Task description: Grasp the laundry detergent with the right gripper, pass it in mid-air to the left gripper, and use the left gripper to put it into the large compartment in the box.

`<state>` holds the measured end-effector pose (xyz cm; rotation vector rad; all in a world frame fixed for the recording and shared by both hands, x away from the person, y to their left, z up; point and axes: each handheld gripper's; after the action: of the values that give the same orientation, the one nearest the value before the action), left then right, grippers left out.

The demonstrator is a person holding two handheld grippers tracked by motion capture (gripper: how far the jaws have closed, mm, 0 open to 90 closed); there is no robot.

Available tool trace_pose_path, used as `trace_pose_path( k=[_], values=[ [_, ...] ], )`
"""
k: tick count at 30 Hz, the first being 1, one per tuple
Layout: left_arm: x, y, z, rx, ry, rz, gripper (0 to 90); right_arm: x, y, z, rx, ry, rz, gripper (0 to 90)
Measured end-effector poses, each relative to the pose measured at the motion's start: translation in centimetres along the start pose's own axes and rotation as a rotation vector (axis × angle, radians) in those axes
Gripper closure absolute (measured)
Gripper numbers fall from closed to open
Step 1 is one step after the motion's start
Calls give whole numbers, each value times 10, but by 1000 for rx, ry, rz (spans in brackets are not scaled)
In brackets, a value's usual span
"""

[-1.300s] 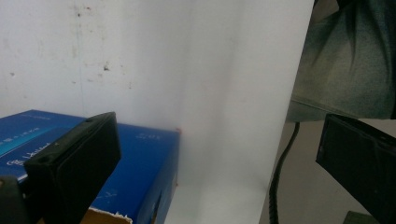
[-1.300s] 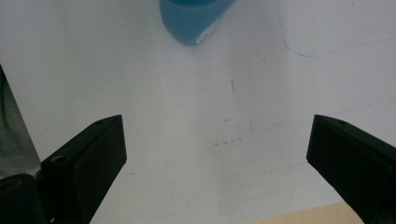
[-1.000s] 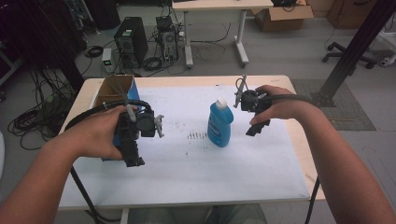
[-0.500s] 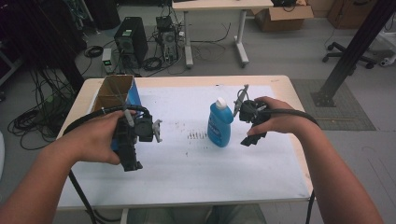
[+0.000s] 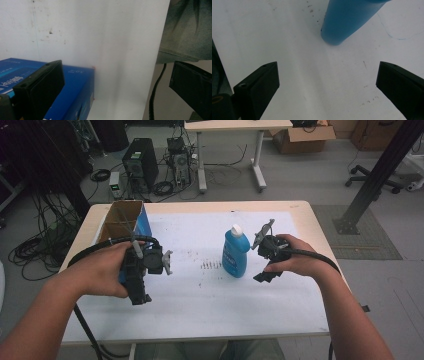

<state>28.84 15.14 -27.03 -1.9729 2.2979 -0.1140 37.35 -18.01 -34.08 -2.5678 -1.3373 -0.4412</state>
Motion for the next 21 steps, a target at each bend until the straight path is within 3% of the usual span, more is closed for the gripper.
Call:
trace_pose_path(
  k=[21],
  values=[
    [6,-1,4,-2,-6,28,2,-16,5,28,13,170,151,44]
  ],
)
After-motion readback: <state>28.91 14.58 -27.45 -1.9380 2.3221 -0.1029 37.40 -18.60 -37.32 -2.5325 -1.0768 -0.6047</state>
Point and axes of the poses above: each handheld gripper's, and its own axes: z roughly forward along the jaws, x roughly out of its top, y roughly to its right, and after that the axes turned 15 degrees about z, right-handed
